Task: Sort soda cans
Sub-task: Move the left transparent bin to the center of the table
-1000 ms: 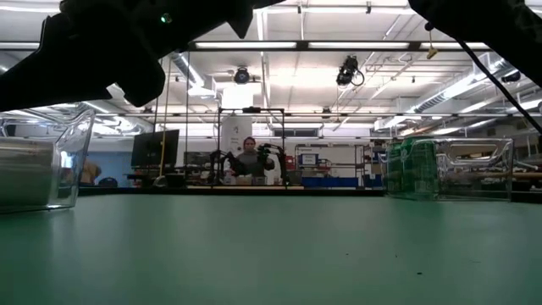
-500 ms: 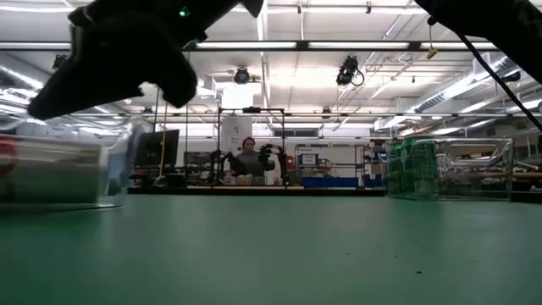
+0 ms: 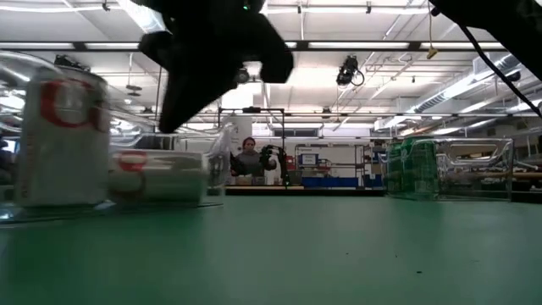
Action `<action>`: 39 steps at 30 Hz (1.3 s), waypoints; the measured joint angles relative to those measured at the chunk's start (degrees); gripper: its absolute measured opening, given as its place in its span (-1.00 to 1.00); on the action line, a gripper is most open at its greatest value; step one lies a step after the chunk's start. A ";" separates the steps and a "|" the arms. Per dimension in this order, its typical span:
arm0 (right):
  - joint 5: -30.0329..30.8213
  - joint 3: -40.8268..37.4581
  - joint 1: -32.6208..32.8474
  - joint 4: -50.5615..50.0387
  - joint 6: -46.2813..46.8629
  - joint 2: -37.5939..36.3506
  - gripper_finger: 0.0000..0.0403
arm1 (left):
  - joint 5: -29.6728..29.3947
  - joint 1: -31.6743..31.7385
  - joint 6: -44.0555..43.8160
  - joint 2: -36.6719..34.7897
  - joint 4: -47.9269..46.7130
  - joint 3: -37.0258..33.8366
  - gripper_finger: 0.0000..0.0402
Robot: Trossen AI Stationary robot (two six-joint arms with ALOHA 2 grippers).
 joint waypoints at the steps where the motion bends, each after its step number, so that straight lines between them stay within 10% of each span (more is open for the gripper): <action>1: -0.11 0.10 -0.22 -1.74 -0.06 -0.05 -0.96 | 0.00 0.00 0.00 0.00 0.00 0.00 -0.98; 10: 1.08 -0.21 -0.66 -19.37 1.32 -0.09 -0.95 | -0.02 0.00 0.16 0.00 -0.02 0.00 -0.98; 29: 6.24 -0.18 -0.85 -16.77 3.09 -1.75 -0.95 | -0.03 0.01 0.22 0.02 -0.03 0.00 -0.98; 39: 8.25 -0.29 -0.81 -13.78 9.66 -2.75 -0.53 | -0.04 0.00 0.22 0.02 0.14 0.00 -0.98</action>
